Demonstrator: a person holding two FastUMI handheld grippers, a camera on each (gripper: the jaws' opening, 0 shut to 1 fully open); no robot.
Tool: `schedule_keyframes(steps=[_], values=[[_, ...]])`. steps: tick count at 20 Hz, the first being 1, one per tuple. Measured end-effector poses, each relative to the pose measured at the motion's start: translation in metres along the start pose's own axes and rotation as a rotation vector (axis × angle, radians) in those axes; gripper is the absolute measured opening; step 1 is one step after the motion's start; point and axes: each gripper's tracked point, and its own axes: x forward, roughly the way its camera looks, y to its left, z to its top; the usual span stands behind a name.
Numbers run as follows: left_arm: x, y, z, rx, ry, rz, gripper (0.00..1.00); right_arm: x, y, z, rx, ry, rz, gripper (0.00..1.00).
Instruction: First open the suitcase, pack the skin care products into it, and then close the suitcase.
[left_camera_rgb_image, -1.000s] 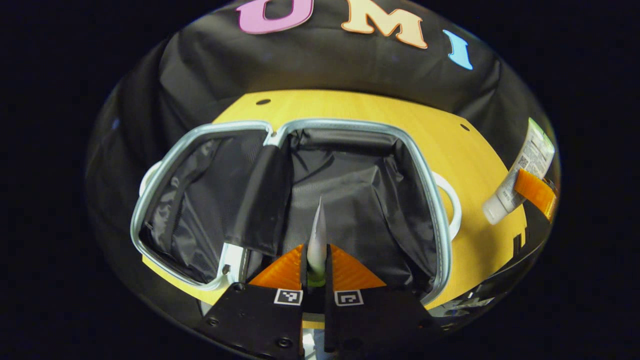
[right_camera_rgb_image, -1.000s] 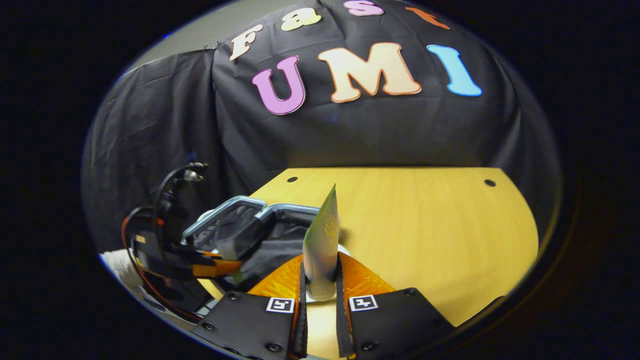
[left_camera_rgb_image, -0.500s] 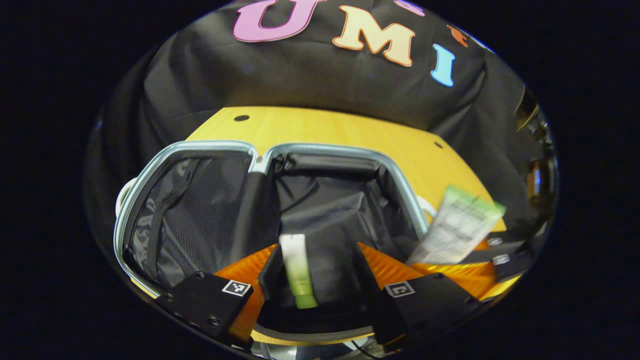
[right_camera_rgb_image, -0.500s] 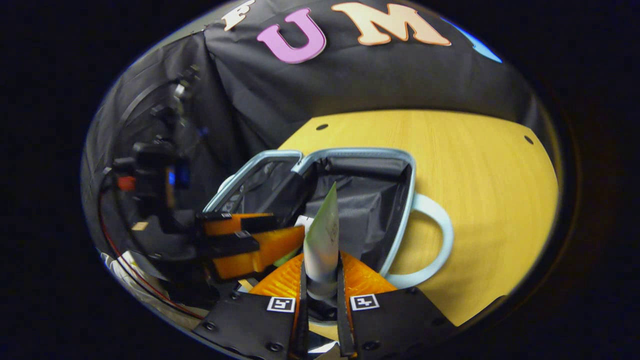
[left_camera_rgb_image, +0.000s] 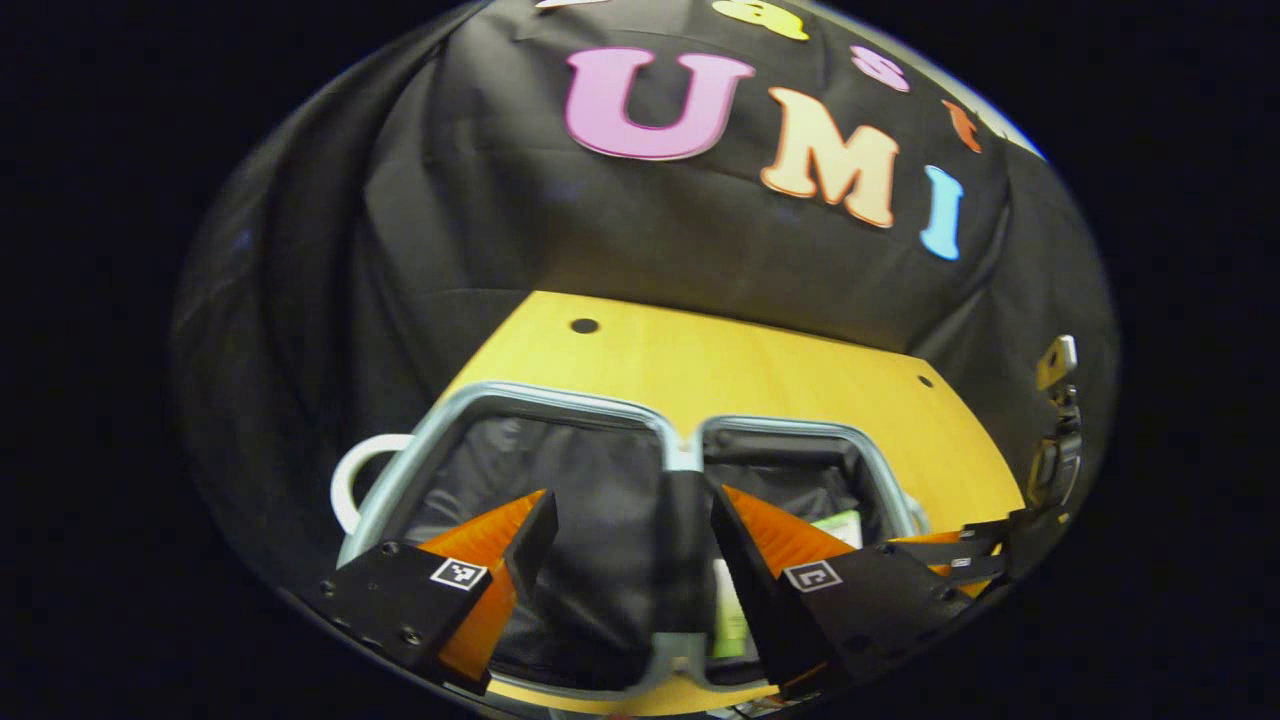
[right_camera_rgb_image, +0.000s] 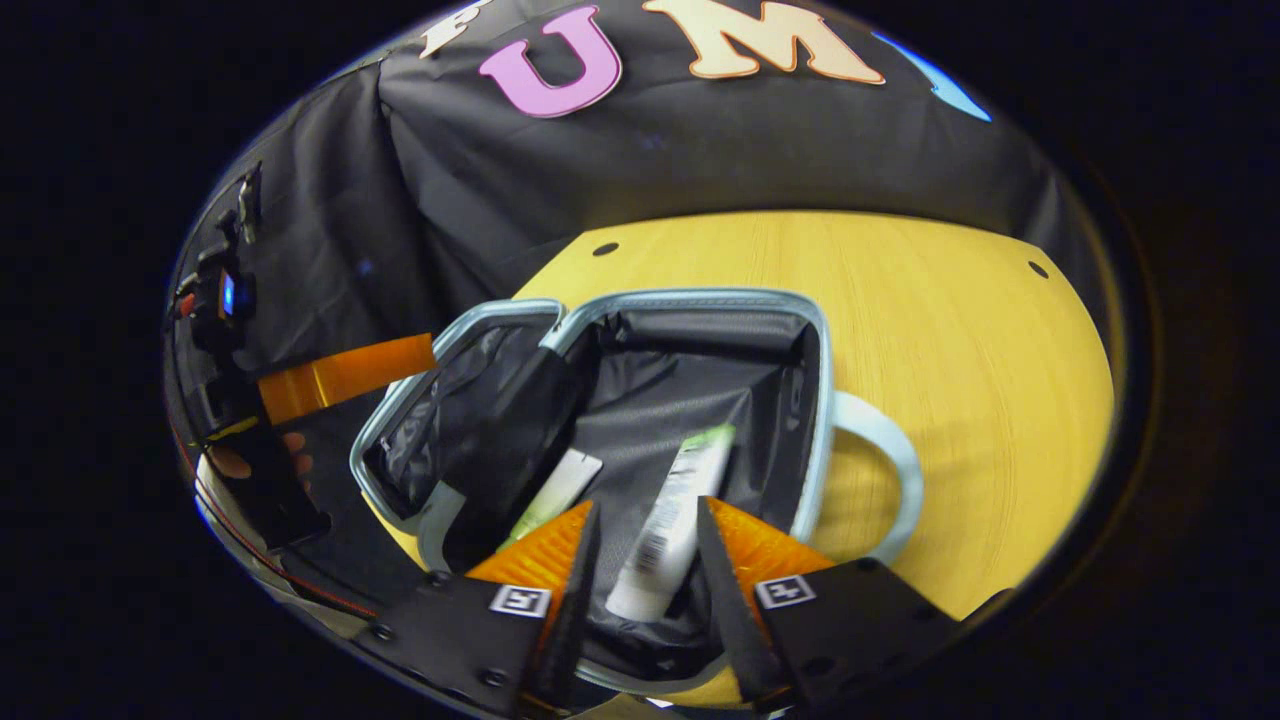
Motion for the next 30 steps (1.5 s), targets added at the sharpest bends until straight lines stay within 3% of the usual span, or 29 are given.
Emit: schedule_keyframes(steps=[2, 3, 4, 7, 12, 15, 19, 20, 21, 22, 23, 26, 30], values=[[0.001, 0.047, 0.007, -0.012, -0.004, 0.085, 0.93, -0.007, -0.004, 0.021, 0.009, -0.08, -0.015, 1.0], [0.001, 0.069, 0.01, -0.02, -0.001, 0.118, 0.93, -0.012, -0.005, 0.03, 0.02, -0.116, -0.016, 0.92], [0.001, 0.091, 0.012, -0.032, -0.004, 0.156, 0.95, -0.017, -0.008, 0.039, 0.034, -0.149, -0.018, 0.98], [0.008, 0.147, 0.015, -0.062, 0.012, 0.242, 0.96, -0.036, -0.032, 0.065, 0.059, -0.236, -0.078, 0.98], [0.033, 0.218, -0.022, -0.087, 0.16, 0.332, 0.97, -0.078, -0.088, 0.087, 0.028, -0.349, -0.244, 0.98], [0.061, 0.235, -0.045, -0.116, 0.229, 0.335, 0.96, -0.095, -0.118, 0.089, 0.013, -0.402, -0.35, 0.98], [0.076, 0.239, -0.072, -0.191, 0.342, 0.247, 0.72, -0.116, -0.141, 0.078, 0.037, -0.4, -0.4, 0.98], [0.08, 0.231, -0.074, -0.22, 0.361, 0.213, 0.55, -0.116, -0.143, 0.074, 0.051, -0.392, -0.397, 0.98], [0.083, 0.225, -0.072, -0.236, 0.361, 0.184, 0.45, -0.11, -0.145, 0.073, 0.063, -0.388, -0.398, 0.98], [0.083, 0.222, -0.069, -0.241, 0.359, 0.179, 0.26, -0.111, -0.147, 0.073, 0.07, -0.393, -0.4, 0.98], [0.084, 0.22, -0.07, -0.229, 0.363, 0.185, 0.15, -0.114, -0.15, 0.074, 0.069, -0.396, -0.405, 0.98], [0.071, 0.211, -0.052, -0.172, 0.34, 0.211, 0.05, -0.118, -0.155, 0.075, 0.041, -0.396, -0.398, 0.98], [0.043, 0.202, -0.011, -0.119, 0.252, 0.214, 0.01, -0.126, -0.162, 0.093, -0.015, -0.442, -0.409, 0.98]])
